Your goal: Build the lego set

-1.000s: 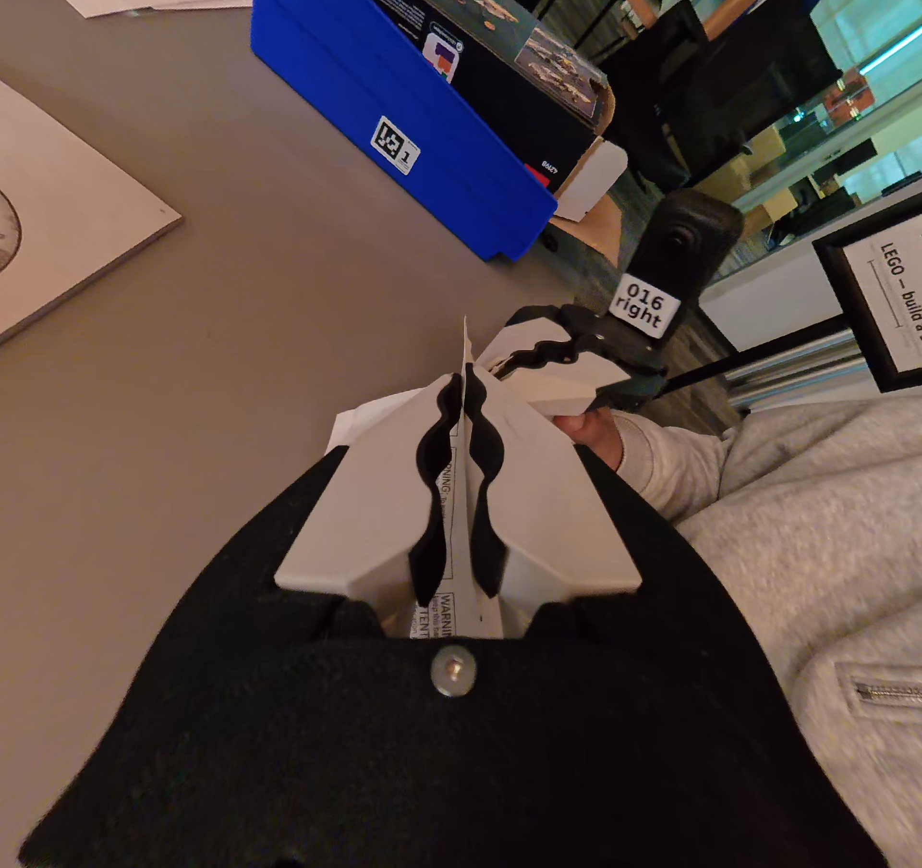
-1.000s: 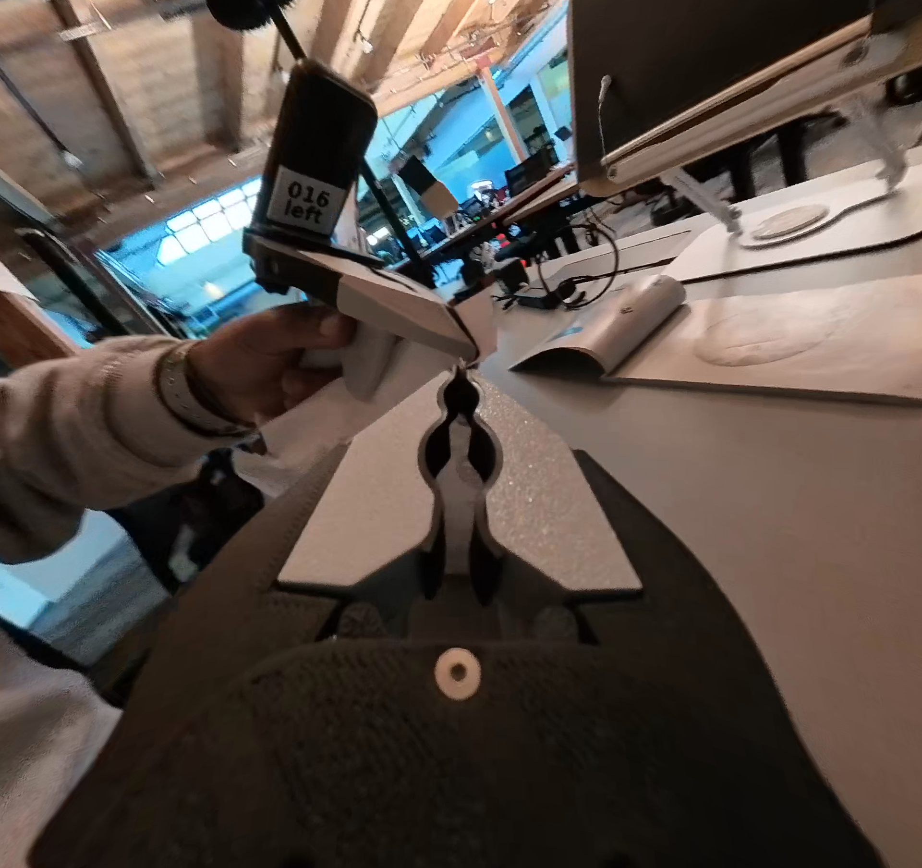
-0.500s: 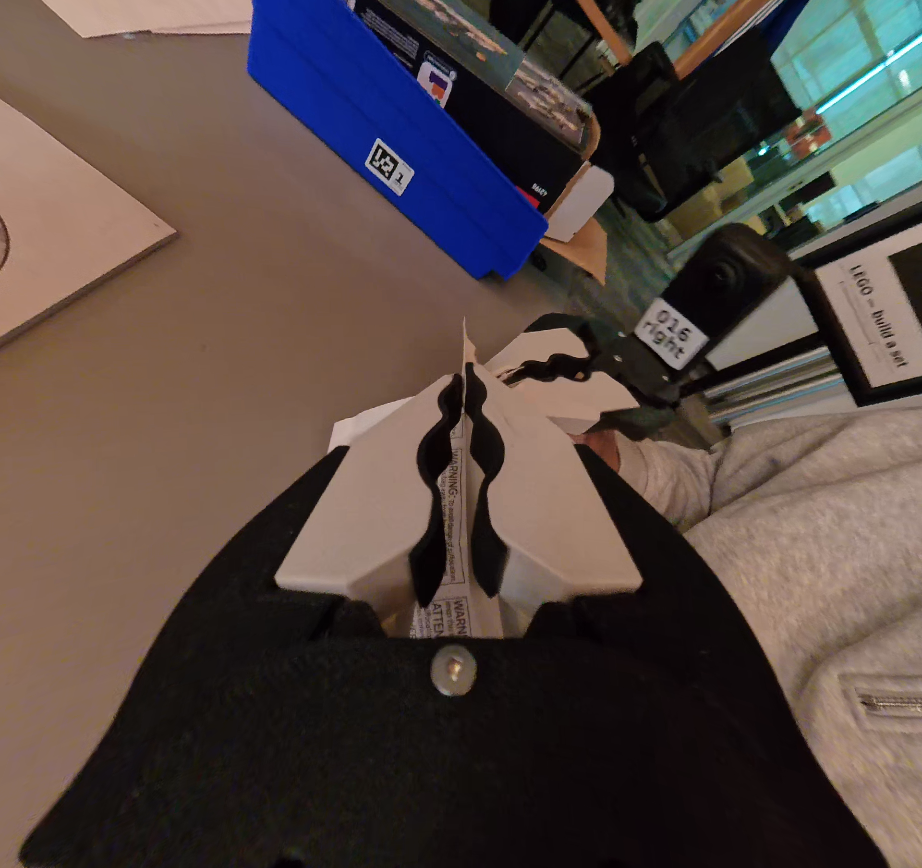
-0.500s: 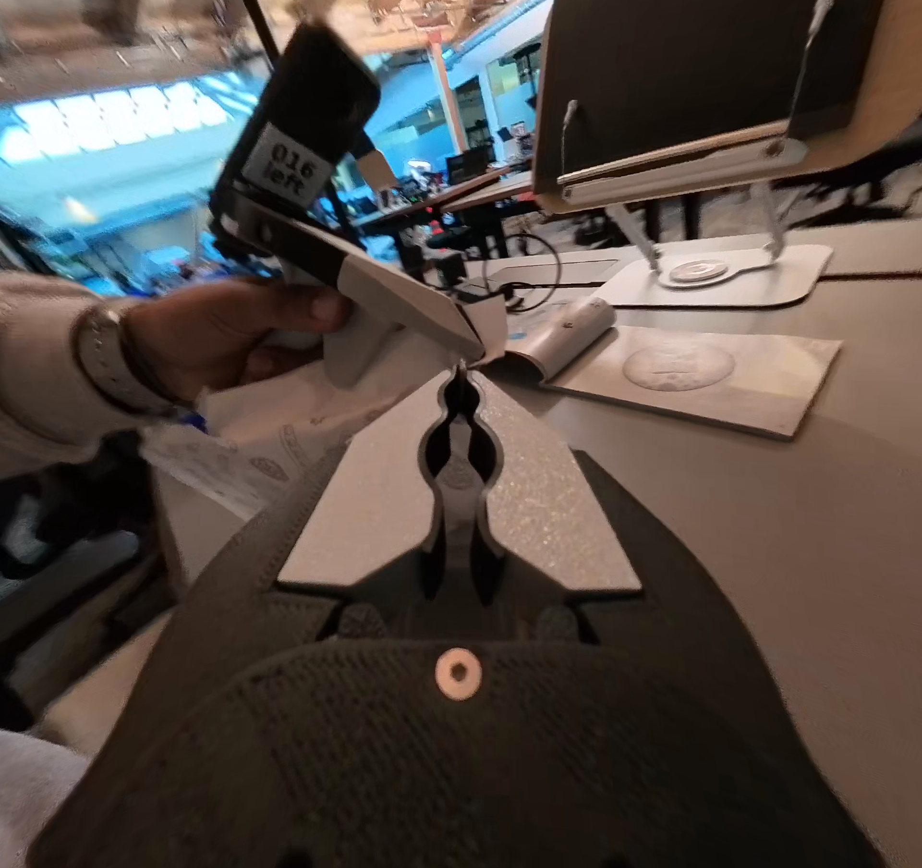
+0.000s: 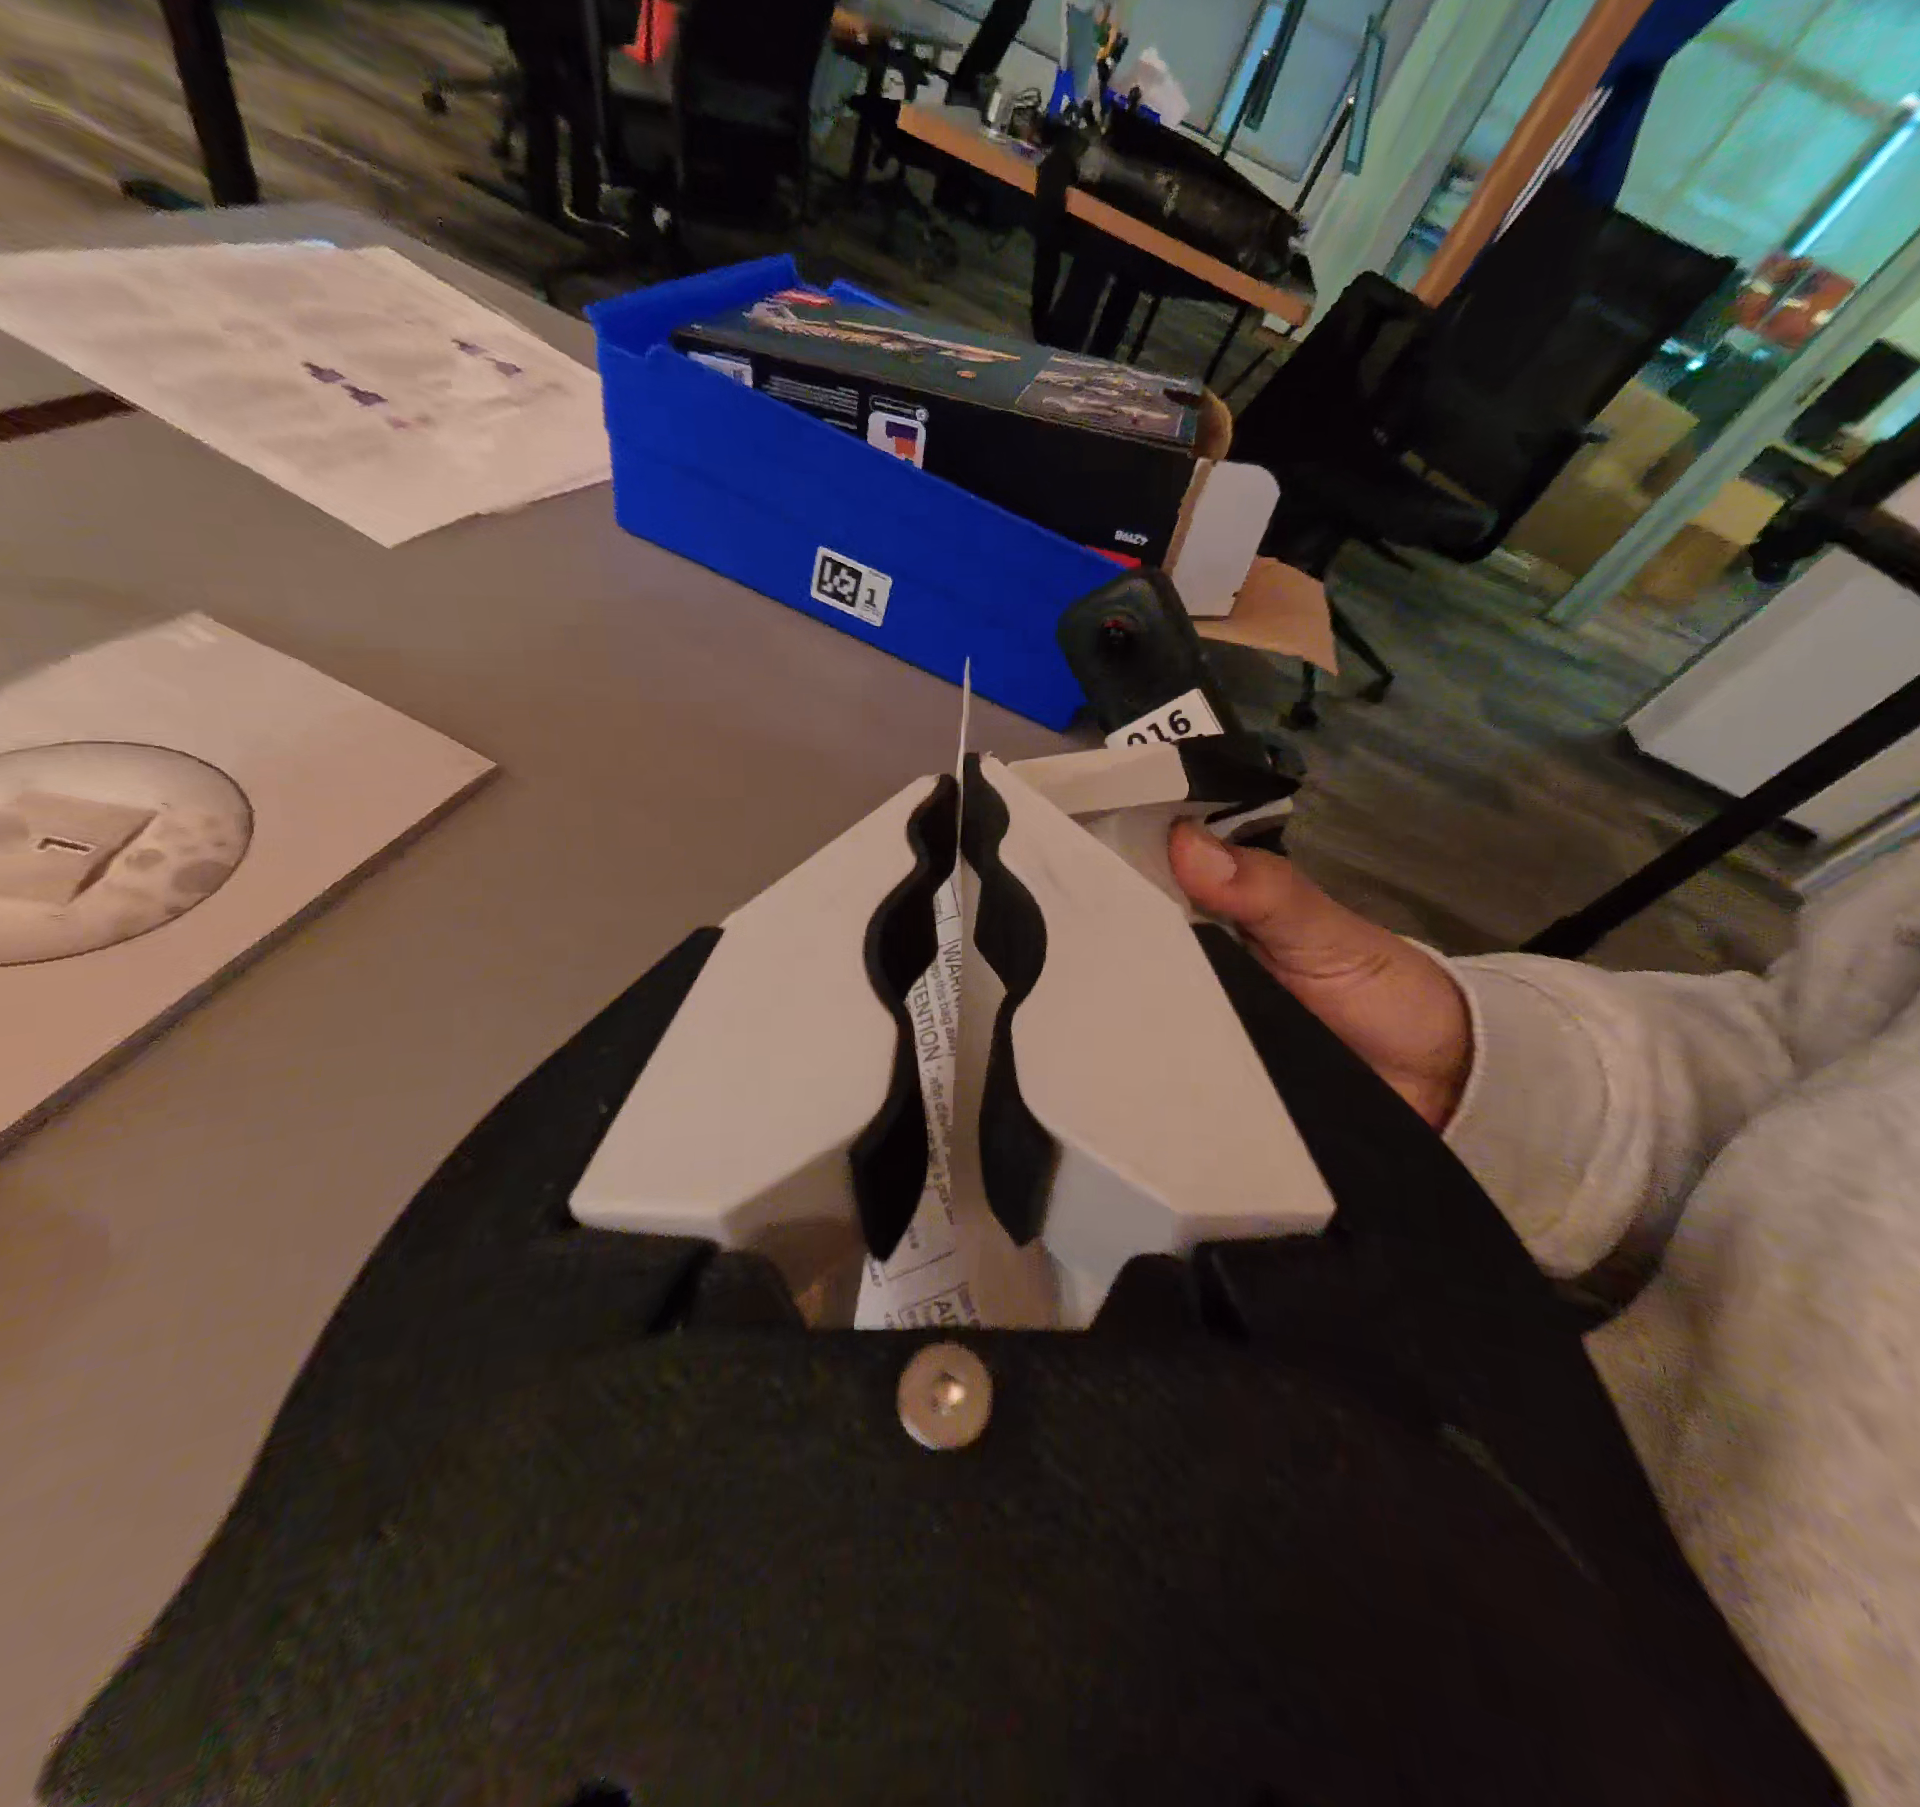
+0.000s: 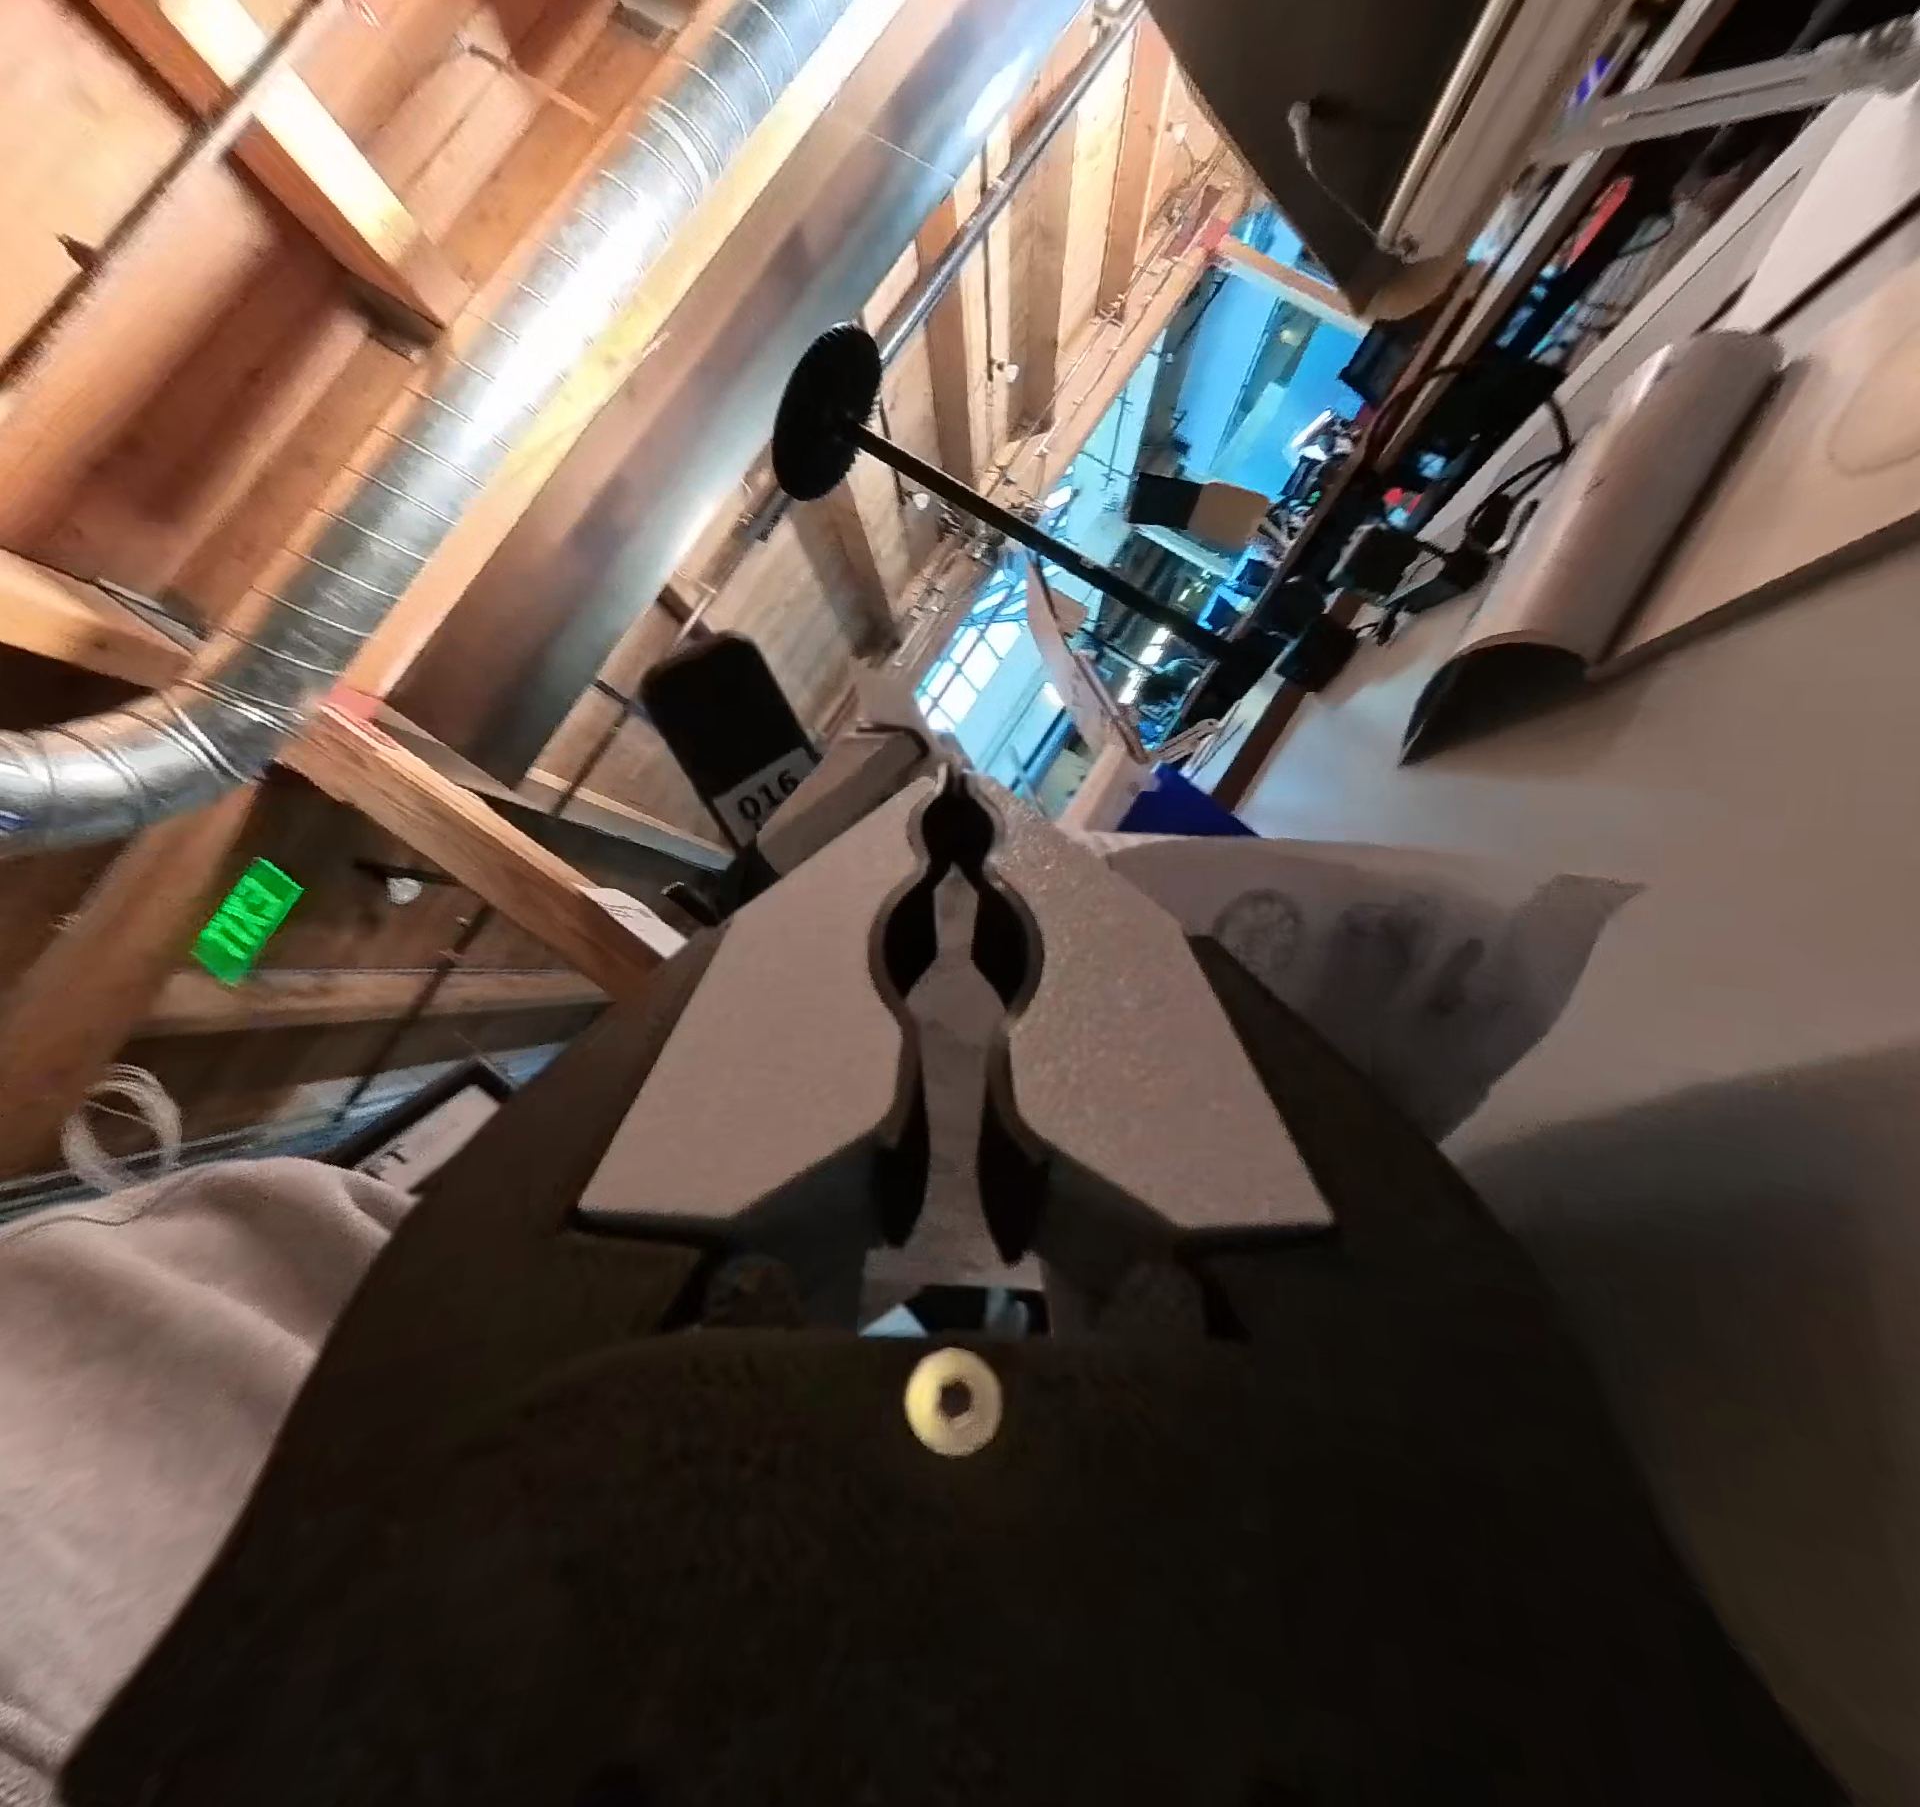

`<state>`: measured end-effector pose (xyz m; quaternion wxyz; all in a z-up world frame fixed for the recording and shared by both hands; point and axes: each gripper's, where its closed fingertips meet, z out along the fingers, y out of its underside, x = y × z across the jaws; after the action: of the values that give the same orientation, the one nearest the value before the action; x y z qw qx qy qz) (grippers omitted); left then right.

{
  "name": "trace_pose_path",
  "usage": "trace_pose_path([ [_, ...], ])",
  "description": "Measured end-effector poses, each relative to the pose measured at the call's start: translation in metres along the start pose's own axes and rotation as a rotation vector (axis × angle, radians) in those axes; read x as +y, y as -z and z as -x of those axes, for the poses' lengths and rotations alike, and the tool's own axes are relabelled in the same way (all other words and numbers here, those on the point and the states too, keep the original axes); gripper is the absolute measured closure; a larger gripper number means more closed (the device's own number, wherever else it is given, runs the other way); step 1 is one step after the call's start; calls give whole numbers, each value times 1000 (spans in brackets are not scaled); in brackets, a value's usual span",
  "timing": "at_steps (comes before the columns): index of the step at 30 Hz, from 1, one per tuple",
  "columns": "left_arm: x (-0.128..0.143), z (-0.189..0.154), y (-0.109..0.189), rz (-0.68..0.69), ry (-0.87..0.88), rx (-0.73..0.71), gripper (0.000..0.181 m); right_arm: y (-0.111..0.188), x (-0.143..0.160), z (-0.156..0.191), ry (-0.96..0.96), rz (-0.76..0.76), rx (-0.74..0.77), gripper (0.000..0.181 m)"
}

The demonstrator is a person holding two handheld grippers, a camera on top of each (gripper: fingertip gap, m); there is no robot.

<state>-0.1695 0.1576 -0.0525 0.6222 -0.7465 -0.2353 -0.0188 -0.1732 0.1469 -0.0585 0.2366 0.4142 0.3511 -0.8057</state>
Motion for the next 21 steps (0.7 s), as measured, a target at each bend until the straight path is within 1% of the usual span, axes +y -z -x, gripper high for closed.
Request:
trace_pose_path([
  [6, 4, -1, 5, -50, -79, -43, 181, -1, 5, -2, -143, -15, -47, 181],
  [10, 5, -5, 6, -60, -200, -81, 181, -1, 5, -1, -213, -32, -74, 181],
  [13, 4, -7, 7, -73, -258, -92, 181, -1, 6, 0, -265, -48, -94, 181],
  [16, 4, -8, 7, -78, -336, -106, 181, 0, 6, 1, -355, -68, -140, 181],
  [17, 4, -9, 7, -90, -300, -81, 181, 0, 6, 2, -375, -75, -151, 181],
  [19, 4, -3, 6, -100, -71, 2, 181, -1, 5, -1, -327, -73, -146, 181],
  [21, 7, 5, 3, -109, 108, 9, 181, 0, 4, -7, -147, -44, -61, 181],
])
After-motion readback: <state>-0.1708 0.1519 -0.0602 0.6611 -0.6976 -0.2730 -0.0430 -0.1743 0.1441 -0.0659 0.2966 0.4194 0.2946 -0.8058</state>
